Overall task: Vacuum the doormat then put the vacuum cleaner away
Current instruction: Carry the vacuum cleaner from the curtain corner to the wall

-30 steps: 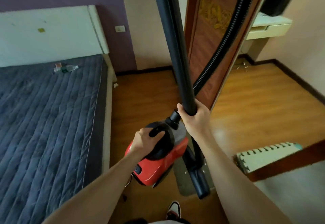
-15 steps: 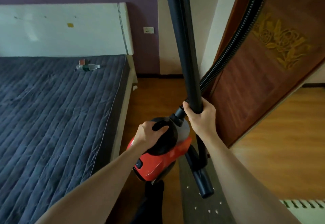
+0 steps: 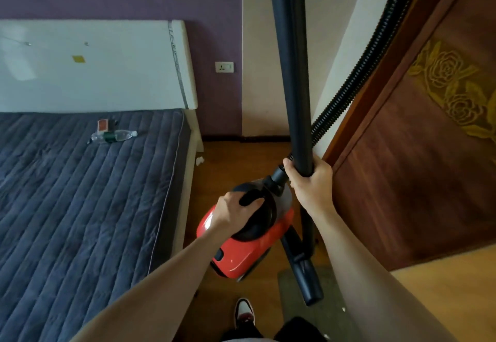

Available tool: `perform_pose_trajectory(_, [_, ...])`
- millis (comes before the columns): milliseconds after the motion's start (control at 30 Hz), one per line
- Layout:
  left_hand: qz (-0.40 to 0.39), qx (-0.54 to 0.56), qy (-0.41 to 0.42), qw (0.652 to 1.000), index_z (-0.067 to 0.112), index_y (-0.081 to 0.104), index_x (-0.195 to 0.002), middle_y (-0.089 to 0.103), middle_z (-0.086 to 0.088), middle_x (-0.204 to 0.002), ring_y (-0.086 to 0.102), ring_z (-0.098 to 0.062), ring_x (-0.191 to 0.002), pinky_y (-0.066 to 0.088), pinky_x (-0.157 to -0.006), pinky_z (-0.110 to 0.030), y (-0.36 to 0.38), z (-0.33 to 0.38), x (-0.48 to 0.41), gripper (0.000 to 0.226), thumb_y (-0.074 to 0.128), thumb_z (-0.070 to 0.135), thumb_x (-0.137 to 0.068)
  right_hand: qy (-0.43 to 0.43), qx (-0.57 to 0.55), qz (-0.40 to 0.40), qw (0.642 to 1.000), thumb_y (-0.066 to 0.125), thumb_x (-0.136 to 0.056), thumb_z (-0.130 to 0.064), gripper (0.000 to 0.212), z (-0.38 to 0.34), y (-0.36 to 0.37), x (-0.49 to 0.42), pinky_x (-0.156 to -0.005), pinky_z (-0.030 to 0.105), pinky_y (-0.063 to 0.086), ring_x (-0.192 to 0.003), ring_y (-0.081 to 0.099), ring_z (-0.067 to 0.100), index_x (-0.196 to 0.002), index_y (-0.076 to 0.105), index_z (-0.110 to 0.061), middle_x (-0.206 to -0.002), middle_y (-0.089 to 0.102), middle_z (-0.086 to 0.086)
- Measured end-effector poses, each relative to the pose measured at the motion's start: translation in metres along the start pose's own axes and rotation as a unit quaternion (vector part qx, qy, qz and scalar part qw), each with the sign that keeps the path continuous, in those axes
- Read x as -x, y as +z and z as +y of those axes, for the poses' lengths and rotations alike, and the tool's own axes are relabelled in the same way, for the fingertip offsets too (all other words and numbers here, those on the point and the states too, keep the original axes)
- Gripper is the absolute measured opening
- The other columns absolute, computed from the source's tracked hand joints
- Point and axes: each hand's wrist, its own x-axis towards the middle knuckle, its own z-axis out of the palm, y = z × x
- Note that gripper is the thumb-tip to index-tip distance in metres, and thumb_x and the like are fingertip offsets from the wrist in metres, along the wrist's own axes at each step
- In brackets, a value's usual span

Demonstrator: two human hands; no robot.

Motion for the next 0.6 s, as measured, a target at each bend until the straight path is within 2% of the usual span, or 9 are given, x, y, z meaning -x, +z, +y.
perform_pose_trajectory(133, [-0.001,-0.004,0.028,1.000,0.014,0.073,-0.106,0.067,0.003,-0.089,0.066,-0.013,-0.077,0.053,-0.065,-0.017,-0.025,0.007,-0.062,0.031,0.066,0.041,-0.092,-0.025,0.005,0.003,1.000,0.077,-0.089,-0.021,0.025,-0.001,0.025,-0.053,-0.055,0.025,0.050,-0.056,0.064,0.013,-0.074,0.061,-0.034,-0.060,0.062,-0.008])
perform_pose_trajectory(200, [0.003,-0.005,0.027,1.000,0.015,0.072,-0.108,0.064,0.004,-0.090,0.064,-0.012,-0.078,0.049,-0.064,-0.013,-0.033,0.009,-0.089,0.032,0.066,0.042,-0.092,-0.038,0.007,0.004,0.999,0.077,-0.089,-0.021,0.026,0.001,0.037,-0.080,-0.056,0.021,0.049,-0.056,0.064,0.011,-0.075,0.061,-0.037,-0.060,0.061,-0.012])
perform_pose_trajectory(267, [0.010,-0.009,0.031,0.999,0.014,0.072,-0.107,0.066,0.004,-0.090,0.063,-0.009,-0.074,0.046,-0.060,-0.009,-0.041,0.010,-0.117,0.033,0.066,0.043,-0.092,-0.055,0.009,0.005,0.998,0.077,-0.089,-0.022,0.024,0.005,0.050,-0.105,-0.056,0.019,0.049,-0.057,0.065,0.009,-0.077,0.062,-0.036,-0.061,0.062,-0.014])
perform_pose_trajectory(367, [0.030,0.000,0.029,0.999,0.014,0.074,-0.097,0.064,0.010,-0.078,0.058,0.004,-0.063,0.043,-0.052,-0.006,-0.054,0.012,-0.160,0.028,0.069,0.040,-0.091,-0.072,0.014,0.005,0.997,0.078,-0.088,-0.021,0.015,0.016,0.070,-0.145,-0.060,0.013,0.049,-0.063,0.065,0.004,-0.082,0.066,-0.027,-0.065,0.062,-0.017])
perform_pose_trajectory(467, [0.031,0.003,0.027,0.999,0.019,0.072,-0.090,0.059,0.017,-0.072,0.057,0.007,-0.062,0.042,-0.052,-0.004,-0.059,0.012,-0.204,0.022,0.068,0.041,-0.091,-0.063,0.008,0.001,0.998,0.079,-0.087,-0.019,0.015,0.032,0.089,-0.190,-0.061,0.013,0.050,-0.065,0.065,0.005,-0.081,0.067,-0.024,-0.065,0.062,-0.016])
perform_pose_trajectory(600, [0.021,-0.011,0.014,1.000,0.028,0.064,-0.082,0.062,0.012,-0.076,0.059,0.004,-0.064,0.043,-0.051,-0.006,-0.060,0.010,-0.274,0.018,0.067,0.044,-0.091,-0.052,-0.005,-0.024,0.998,0.077,-0.087,-0.023,0.012,0.061,0.115,-0.258,-0.059,0.022,0.051,-0.061,0.065,0.011,-0.080,0.067,-0.023,-0.063,0.063,-0.008])
